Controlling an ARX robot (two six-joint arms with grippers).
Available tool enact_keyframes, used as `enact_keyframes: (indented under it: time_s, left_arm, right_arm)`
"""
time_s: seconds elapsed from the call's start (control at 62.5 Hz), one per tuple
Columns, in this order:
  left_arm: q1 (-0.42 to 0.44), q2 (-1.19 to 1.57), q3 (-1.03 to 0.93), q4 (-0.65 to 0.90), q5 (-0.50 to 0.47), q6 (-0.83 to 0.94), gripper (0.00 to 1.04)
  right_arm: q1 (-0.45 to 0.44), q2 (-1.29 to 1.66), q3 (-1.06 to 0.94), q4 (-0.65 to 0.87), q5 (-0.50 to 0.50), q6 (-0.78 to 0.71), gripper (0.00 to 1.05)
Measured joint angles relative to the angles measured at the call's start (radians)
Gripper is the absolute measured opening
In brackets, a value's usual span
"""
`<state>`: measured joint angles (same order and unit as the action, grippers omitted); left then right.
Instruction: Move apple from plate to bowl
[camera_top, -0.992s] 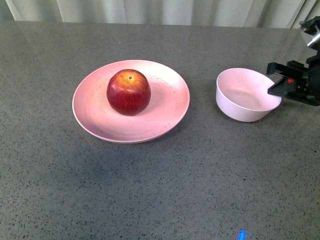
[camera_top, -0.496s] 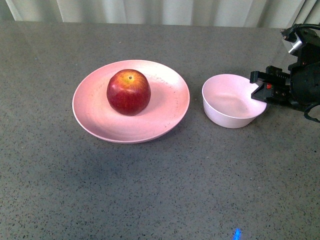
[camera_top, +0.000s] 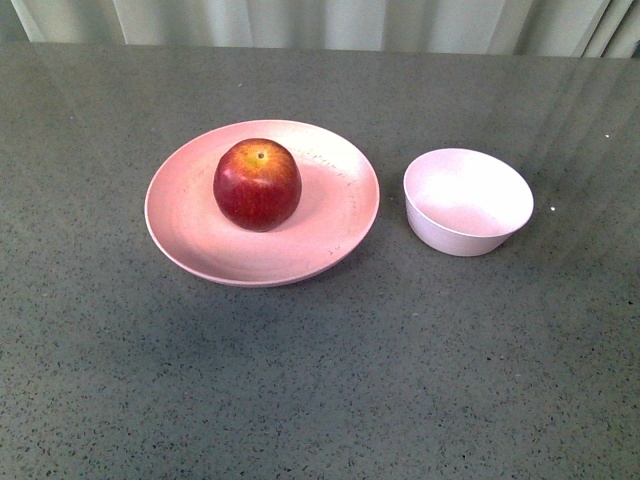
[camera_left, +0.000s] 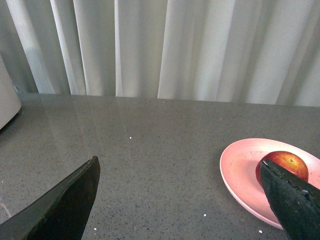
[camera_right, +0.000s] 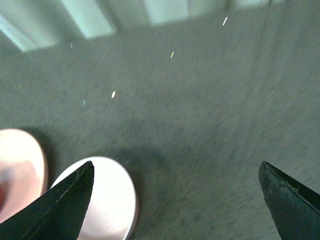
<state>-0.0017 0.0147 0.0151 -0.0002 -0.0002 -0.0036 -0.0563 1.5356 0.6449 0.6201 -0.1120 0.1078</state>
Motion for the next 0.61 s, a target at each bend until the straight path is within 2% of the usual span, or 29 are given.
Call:
enact_keyframes:
  time_s: [0.064, 0.112, 0.24, 0.304, 0.384, 0.608]
  left_arm:
    - [0.0, 0.0, 0.0, 0.0, 0.0, 0.0, 0.96]
    - [0.0, 0.0, 0.0, 0.0, 0.0, 0.0, 0.96]
    - [0.0, 0.0, 0.0, 0.0, 0.0, 0.0, 0.96]
    - [0.0, 0.0, 0.0, 0.0, 0.0, 0.0, 0.96]
    - [0.0, 0.0, 0.0, 0.0, 0.0, 0.0, 0.96]
    - [0.0, 0.0, 0.0, 0.0, 0.0, 0.0, 0.96]
  right_arm:
    - [-0.023, -0.077, -0.131, 0.227, 0.025, -0.048, 0.76]
    - [-0.024, -0.152, -0.223, 0.335, 0.038, -0.072, 0.64]
    - [-0.008, -0.267, -0.359, 0.352, 0.05, -0.094, 0.32]
    - [0.037, -0.332, -0.413, 0.34, 0.103, -0.098, 0.15]
    - [0.051, -0.388, -0.448, 0.324, 0.103, -0.105, 0.01]
    - [0.053, -0.523, -0.524, 0.259, 0.111, -0.105, 0.02]
